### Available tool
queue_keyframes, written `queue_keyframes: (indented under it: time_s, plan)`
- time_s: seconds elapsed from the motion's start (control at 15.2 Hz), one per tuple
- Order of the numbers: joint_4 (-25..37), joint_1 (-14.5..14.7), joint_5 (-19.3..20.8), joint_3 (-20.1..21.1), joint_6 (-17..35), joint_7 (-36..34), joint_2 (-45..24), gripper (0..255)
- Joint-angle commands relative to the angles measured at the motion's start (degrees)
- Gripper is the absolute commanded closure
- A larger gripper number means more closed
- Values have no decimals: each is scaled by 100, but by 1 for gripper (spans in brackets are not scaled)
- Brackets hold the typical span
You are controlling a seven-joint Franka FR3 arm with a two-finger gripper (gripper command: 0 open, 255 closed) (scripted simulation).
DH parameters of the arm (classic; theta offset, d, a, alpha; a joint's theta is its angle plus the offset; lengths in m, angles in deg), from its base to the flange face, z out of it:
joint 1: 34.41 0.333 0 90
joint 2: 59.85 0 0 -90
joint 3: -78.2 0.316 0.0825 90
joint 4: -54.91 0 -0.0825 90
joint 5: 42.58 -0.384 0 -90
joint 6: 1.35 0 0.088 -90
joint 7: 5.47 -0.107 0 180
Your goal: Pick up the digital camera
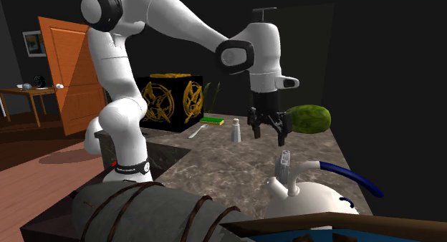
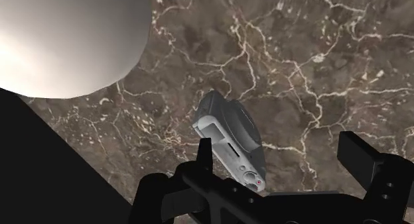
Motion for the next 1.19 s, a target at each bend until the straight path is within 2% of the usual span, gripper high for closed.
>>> queue_keyframes:
  time_s: [0.0,0.26,0.86,0.92,1.12]
  plan:
    - [208,109,-328,-70,176,659,-388,0]
    - [707,205,-1021,-27,404,1832,-1189,0]
    - [472,169,-1273,21,930,2044,-1519,0]
    - [467,167,-1273,20,932,2049,-1518,255]
    - [467,169,-1276,22,937,2047,-1522,255]
